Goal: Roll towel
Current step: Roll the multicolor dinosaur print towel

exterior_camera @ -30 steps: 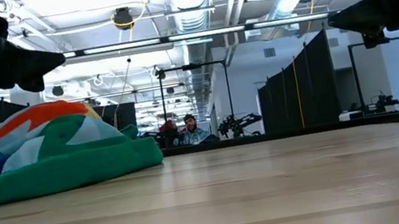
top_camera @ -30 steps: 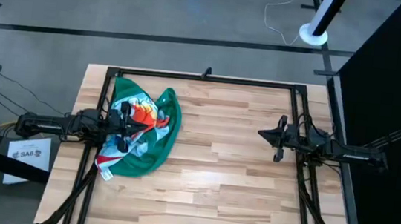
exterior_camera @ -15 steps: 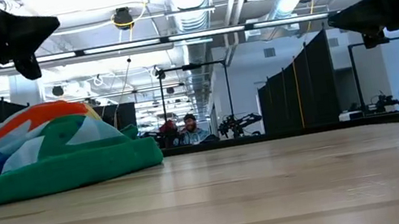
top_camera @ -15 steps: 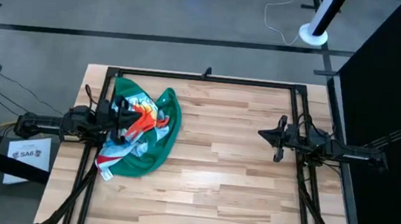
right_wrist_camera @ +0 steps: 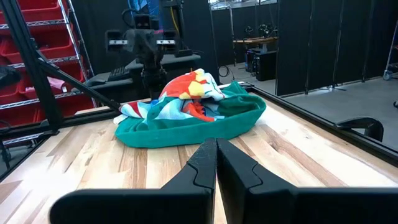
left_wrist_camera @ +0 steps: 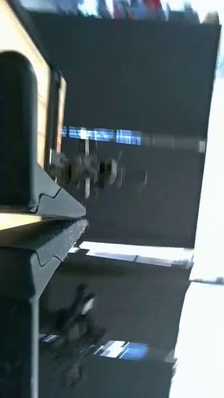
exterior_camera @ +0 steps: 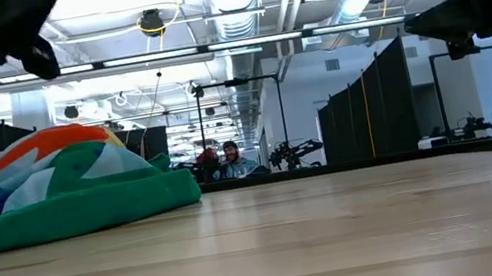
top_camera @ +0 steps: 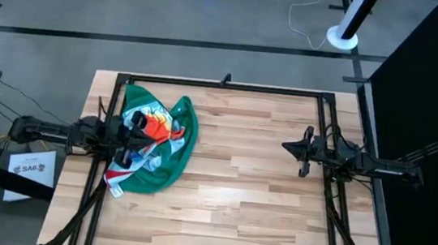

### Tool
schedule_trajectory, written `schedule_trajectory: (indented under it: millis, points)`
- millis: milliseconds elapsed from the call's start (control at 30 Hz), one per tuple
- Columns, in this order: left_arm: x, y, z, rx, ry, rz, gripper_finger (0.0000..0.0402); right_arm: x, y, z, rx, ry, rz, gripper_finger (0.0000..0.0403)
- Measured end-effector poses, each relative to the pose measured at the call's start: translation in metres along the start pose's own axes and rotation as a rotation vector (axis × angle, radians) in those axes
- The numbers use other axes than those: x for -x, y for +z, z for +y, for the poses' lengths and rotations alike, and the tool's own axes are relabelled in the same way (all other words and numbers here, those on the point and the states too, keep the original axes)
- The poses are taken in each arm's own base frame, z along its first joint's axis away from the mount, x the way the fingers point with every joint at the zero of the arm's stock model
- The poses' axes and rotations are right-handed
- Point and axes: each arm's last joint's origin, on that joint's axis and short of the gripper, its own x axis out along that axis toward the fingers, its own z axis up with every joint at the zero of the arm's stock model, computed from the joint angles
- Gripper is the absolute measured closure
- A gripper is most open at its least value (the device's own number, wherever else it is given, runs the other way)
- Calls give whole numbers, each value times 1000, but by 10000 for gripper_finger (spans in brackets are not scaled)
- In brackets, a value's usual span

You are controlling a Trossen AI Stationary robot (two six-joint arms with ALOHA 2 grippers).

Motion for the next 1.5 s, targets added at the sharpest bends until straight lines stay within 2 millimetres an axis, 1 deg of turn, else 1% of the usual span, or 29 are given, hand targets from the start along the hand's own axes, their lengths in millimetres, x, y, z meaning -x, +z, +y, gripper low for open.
schedule_trajectory:
  millis: [67, 133, 200, 267, 367, 433, 500, 567, 633, 700, 800, 900, 967, 1000, 1067, 1167, 1233, 1400, 1500]
  points:
    - [-10, 1, 2, 71, 136, 128, 400, 0, 0, 0, 0, 0, 1, 403]
    - [-25, 9, 2, 97, 262, 285, 401, 0, 0, 0, 0, 0, 1, 403]
    - [-44, 20, 2, 74, 419, 445, 401, 0, 0, 0, 0, 0, 1, 403]
    - [-63, 25, 2, -1, 527, 646, 401, 0, 0, 0, 0, 0, 2, 403]
    - [-98, 37, 1, -122, 575, 891, 401, 0, 0, 0, 0, 0, 2, 403]
    - [-120, 41, 1, -202, 592, 1088, 401, 0, 0, 0, 0, 1, 2, 403]
    - [-137, 42, 3, -266, 621, 1316, 397, 0, 0, 0, 1, 1, 3, 403]
    - [-152, 43, 8, -305, 662, 1503, 388, 0, 0, 0, 0, 1, 2, 403]
    - [-163, 40, 15, -338, 699, 1673, 374, 0, 0, 0, 0, 1, 2, 403]
    - [-171, 34, 23, -353, 732, 1821, 357, 0, 0, 0, 0, 1, 2, 403]
    - [-177, 27, 36, -285, 832, 1954, 323, 0, 0, 0, 0, 1, 1, 403]
    - [-180, 19, 47, -95, 882, 1960, 283, 0, 0, 0, 0, 1, 2, 403]
    - [-180, 19, 50, 45, 904, 1951, 257, 0, 0, 0, 0, 0, 1, 403]
    - [-178, 20, 50, 106, 945, 1941, 244, 0, 0, 0, 0, 0, 1, 403]
    - [-177, 22, 52, 172, 1053, 1905, 222, 0, 0, 0, 1, 0, 2, 403]
    - [-175, 25, 52, 215, 1156, 1831, 199, 0, 0, 0, 0, 0, 2, 403]
    - [-175, 26, 49, 236, 1192, 1809, 191, 0, 0, 0, 0, 0, 3, 403]
    - [-172, 17, 43, 248, 1246, 1799, 185, 0, 0, 0, 0, 0, 1, 403]
    - [-169, 6, 41, 256, 1259, 1782, 184, 0, 0, 0, 0, 0, 1, 403]
